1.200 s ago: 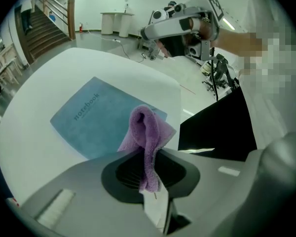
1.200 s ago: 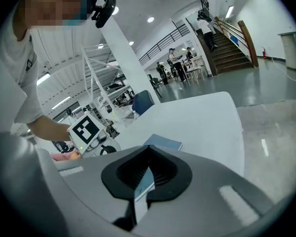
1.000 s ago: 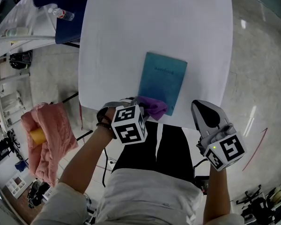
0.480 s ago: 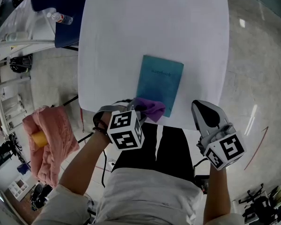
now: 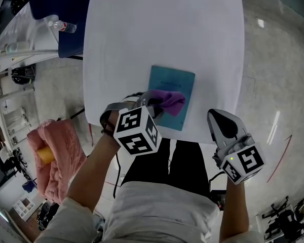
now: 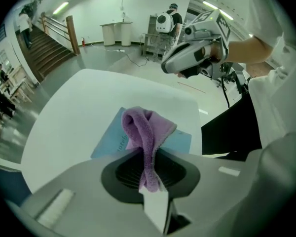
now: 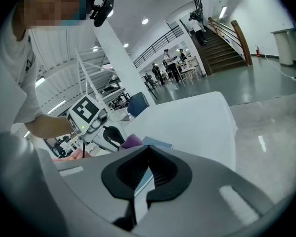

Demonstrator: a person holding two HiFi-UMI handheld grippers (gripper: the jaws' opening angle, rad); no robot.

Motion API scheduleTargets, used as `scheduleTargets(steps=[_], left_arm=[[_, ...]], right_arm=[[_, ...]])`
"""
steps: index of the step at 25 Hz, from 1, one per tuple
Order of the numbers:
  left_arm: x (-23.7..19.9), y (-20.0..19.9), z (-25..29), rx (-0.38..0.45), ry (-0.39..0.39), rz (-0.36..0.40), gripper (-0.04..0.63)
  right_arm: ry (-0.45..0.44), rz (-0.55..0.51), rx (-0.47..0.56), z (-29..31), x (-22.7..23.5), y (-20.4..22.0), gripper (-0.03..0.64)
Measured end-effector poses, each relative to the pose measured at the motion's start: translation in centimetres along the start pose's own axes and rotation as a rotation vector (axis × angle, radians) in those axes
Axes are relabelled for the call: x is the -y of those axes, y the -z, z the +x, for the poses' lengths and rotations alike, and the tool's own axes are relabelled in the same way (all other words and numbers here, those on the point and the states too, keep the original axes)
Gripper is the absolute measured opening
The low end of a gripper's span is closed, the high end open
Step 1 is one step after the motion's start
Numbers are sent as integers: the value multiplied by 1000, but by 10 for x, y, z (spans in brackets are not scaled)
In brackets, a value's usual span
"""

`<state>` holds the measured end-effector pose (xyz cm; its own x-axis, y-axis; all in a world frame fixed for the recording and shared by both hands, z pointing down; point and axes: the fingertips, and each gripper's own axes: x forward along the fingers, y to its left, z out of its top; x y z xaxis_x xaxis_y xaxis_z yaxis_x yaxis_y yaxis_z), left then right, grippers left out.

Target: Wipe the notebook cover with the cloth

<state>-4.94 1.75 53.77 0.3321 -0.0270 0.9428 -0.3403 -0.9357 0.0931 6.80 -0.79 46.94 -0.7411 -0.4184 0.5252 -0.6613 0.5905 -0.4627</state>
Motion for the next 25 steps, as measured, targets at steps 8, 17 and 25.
scheduleTargets(steps=[8, 17, 25], left_arm=[[-31, -34, 17, -8, -36, 52, 61], [-57, -52, 36, -42, -52, 65, 61], [-52, -51, 53, -59, -4, 52, 61]], right_arm=[[38, 38, 13, -9, 18, 5, 15], [60, 77, 23, -14, 36, 5, 15], [68, 100, 23, -17, 42, 10, 15]])
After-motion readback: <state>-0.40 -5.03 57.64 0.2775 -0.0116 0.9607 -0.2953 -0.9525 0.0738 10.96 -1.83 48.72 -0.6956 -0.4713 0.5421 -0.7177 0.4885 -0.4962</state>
